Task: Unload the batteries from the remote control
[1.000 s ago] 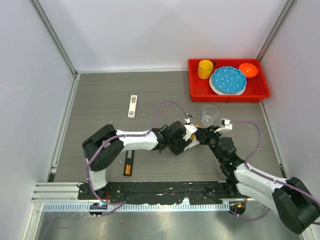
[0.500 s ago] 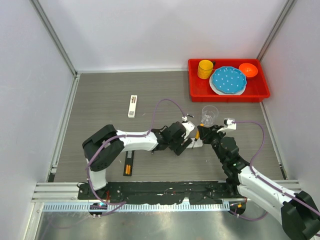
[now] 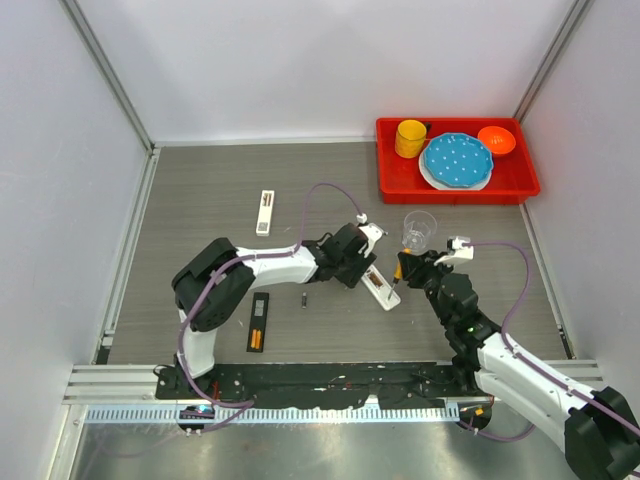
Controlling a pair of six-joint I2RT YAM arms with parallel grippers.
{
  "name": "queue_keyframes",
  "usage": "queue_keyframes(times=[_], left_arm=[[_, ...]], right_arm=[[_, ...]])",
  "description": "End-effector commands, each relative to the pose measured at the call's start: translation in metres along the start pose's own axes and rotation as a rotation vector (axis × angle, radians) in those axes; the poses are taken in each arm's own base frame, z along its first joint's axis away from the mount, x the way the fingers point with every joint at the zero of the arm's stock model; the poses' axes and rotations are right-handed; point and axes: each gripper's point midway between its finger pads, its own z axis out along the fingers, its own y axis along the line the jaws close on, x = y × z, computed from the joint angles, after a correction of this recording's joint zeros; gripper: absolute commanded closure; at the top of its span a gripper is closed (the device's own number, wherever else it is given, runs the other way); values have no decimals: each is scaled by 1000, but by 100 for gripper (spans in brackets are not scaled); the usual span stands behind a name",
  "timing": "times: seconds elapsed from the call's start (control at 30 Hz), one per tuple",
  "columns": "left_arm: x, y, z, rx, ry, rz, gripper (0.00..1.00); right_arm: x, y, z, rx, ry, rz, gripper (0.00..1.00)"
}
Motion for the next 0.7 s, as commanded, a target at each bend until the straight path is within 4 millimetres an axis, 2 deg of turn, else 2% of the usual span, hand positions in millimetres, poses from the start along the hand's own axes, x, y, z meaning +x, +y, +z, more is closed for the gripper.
queue_keyframes(times=[0.0,0.07,0.13,0.27,0.3,0.43,0.67], left_arm=[[22,-17,11,83,108,-10,47],[20,-18,11,85,117,-6,50],[26,-17,10,82,130,-2,51],[37,-14,3,81,136,-1,53],[34,-15,-1,86,120,0,53],[47,-25,-7,146,131,-16,57],[46,-39,-15,216,111,-28,61]], right_arm=[[-34,14,4,-18,-92,3,99],[-36,14,4,-16,-100,5,99],[-38,15,4,-16,-106,8,99],[-40,17,7,-16,-112,33,99],[-39,18,9,-16,-112,39,99],[-40,23,19,-24,-114,51,99],[-38,15,38,39,-151,99,99]])
